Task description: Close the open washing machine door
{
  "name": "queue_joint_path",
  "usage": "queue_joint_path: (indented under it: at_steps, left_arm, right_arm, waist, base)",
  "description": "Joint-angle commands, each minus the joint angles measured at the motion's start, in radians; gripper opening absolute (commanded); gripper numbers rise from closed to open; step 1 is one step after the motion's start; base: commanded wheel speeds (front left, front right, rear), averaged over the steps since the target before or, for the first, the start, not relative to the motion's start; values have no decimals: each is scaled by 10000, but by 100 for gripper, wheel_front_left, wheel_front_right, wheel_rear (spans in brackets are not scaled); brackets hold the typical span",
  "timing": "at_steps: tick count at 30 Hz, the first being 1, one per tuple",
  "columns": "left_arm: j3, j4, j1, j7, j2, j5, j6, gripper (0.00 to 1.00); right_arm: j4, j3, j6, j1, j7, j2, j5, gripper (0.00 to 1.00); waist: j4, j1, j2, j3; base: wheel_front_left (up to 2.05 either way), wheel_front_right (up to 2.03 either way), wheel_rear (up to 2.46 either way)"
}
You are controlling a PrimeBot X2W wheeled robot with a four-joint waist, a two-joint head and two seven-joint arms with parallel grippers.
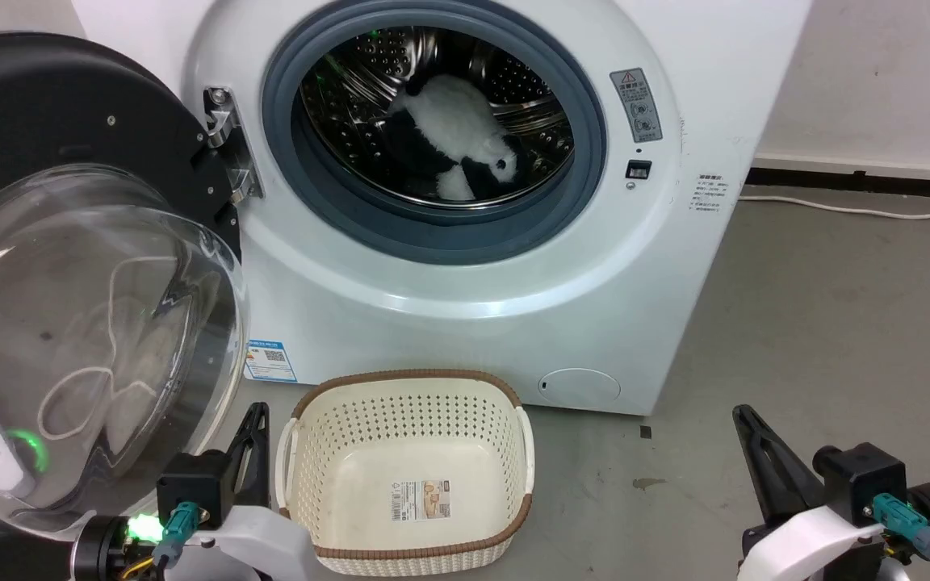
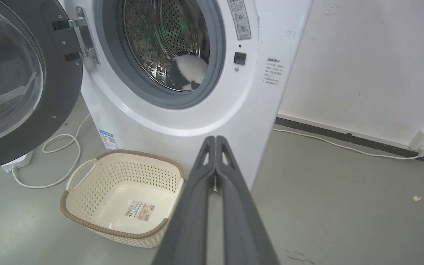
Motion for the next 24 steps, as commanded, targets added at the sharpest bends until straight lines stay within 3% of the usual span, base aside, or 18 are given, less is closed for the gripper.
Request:
queue_joint_path:
  at_steps: [1,12,13,24]
  left_arm:
    - [9,-41,-48,3,1,28,-43,0]
    - [9,-41,-48,3,1,28,-43,0]
    - [9,-41,-48,3,1,28,-43,100]
    - [-40,-13,-16,-118,1,0,6,100]
  right_arm:
    - [-45,-5,8,-138,5,41,-76,0]
    - [-45,-5,8,-138,5,41,-76,0]
    - [-45,-5,8,-138,5,41,-76,100]
    - [25,-11,0,11,-118,0,142,100]
  waist:
    - [0,0,0,0]
    - [0,0,0,0]
    - [0,0,0,0]
    - [11,0,0,10]
  base:
    - [0,0,0]
    - [0,0,0]
    - [0,0,0]
    - [0,0,0]
